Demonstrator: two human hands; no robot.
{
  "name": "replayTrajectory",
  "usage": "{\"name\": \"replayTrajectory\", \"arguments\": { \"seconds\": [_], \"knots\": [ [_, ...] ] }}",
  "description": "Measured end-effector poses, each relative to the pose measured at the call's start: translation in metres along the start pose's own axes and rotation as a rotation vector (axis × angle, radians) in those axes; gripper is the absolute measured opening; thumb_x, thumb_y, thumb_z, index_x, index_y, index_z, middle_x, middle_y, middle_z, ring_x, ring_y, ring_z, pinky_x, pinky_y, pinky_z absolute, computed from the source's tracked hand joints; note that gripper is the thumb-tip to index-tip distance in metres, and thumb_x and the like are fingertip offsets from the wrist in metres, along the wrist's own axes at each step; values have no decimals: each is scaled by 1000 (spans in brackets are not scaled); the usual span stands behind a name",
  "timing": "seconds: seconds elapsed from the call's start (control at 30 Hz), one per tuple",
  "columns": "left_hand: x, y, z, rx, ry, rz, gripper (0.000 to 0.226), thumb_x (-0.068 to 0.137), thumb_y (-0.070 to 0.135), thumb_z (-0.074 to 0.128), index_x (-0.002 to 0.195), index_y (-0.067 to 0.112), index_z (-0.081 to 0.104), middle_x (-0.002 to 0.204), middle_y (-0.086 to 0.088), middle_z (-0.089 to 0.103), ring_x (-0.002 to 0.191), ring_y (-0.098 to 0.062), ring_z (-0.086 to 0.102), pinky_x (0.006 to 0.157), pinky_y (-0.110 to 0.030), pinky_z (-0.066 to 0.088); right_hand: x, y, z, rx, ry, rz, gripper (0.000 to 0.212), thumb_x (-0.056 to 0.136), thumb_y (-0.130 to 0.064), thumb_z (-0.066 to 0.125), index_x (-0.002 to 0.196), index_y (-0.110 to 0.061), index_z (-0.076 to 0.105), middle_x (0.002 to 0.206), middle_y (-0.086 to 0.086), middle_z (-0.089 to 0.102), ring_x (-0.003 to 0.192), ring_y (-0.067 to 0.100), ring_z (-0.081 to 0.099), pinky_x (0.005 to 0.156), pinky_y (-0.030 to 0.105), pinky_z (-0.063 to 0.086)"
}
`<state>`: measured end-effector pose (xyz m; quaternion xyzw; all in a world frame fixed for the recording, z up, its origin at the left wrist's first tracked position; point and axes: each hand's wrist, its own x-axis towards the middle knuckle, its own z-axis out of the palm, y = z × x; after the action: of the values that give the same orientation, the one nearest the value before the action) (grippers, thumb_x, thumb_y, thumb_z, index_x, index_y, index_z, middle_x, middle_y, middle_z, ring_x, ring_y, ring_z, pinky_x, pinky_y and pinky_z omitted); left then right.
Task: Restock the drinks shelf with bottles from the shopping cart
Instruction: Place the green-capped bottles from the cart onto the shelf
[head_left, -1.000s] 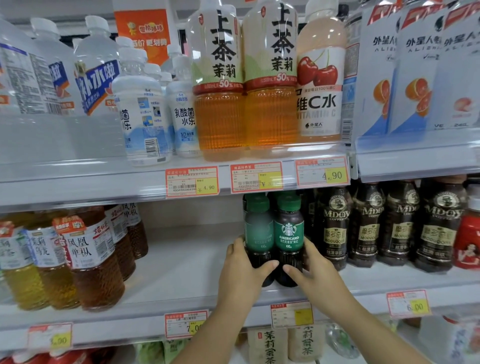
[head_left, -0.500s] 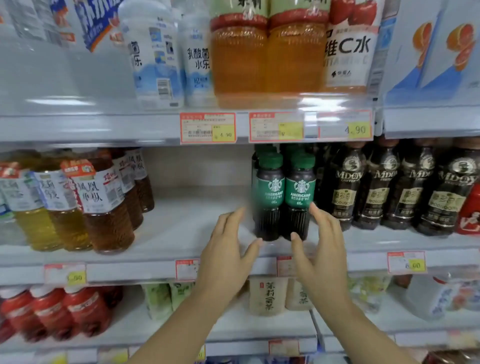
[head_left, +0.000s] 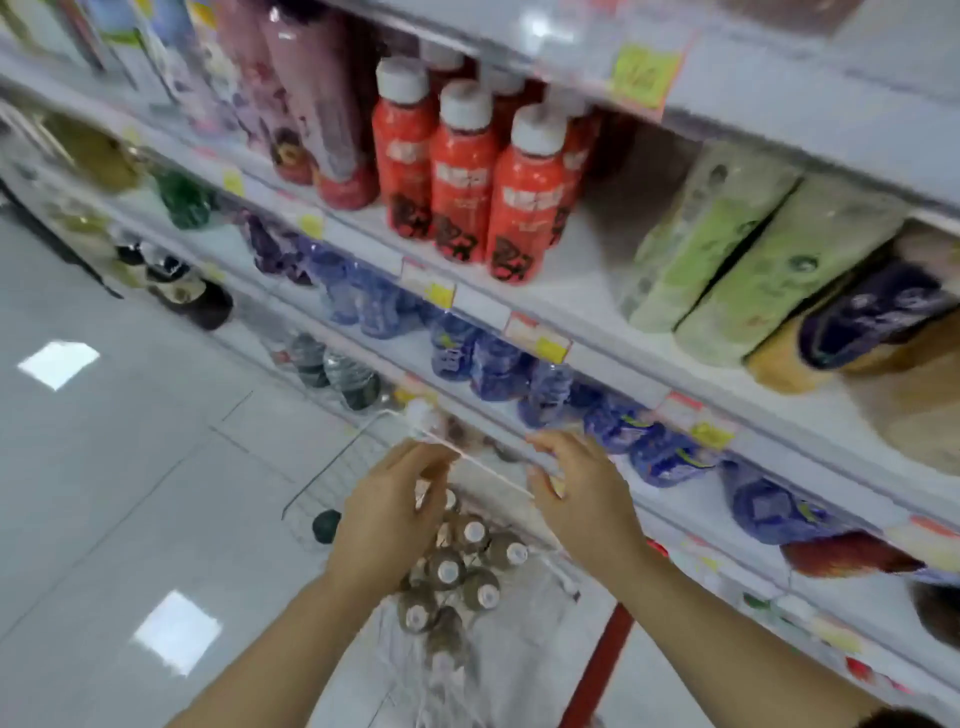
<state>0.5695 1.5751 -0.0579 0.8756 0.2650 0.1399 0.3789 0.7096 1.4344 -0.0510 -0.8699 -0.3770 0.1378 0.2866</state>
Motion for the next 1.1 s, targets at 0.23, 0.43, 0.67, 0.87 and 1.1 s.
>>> {"name": "replayTrajectory", "arguments": {
  "seconds": [0.23,0.43,0.67,0.87,1.1],
  "knots": [
    [-55,-146,15,70,-74,-415,22,88,14,57,108,21,64,97,9,57,82,-9,54,71,-25,41,30,38,155,-168,-377,133,48,87,-14,57,133,-9,45,139,10,44,129,30,39,105,36,30],
    [-47,-215,43,94,-122,-470,26,88,13,57,113,19,62,115,-2,58,96,-24,58,78,-31,46,47,79,216,-516,-315,87,67,79,-21,68,139,-10,40,151,18,27,136,38,27,111,50,22],
    [2,-265,72,465,-383,-450,43,90,20,54,132,24,46,135,-1,45,121,-26,46,86,-39,47,35,104,231,-540,-230,-6,65,68,-18,76,128,-12,53,152,20,24,138,40,26,109,59,23],
    [12,-274,79,764,-540,-411,39,82,1,56,118,13,51,118,-8,45,101,-29,50,65,-35,45,35,103,229,-523,-208,-22,60,66,-16,77,123,-9,58,151,21,25,138,41,25,109,58,19],
    [-3,-228,42,452,-75,-301,44,74,20,69,117,19,58,114,-5,59,105,-32,53,68,-36,46,41,89,216,-271,-244,82,46,77,-18,70,122,-16,60,153,11,25,142,32,19,115,51,14]
  ]
}}
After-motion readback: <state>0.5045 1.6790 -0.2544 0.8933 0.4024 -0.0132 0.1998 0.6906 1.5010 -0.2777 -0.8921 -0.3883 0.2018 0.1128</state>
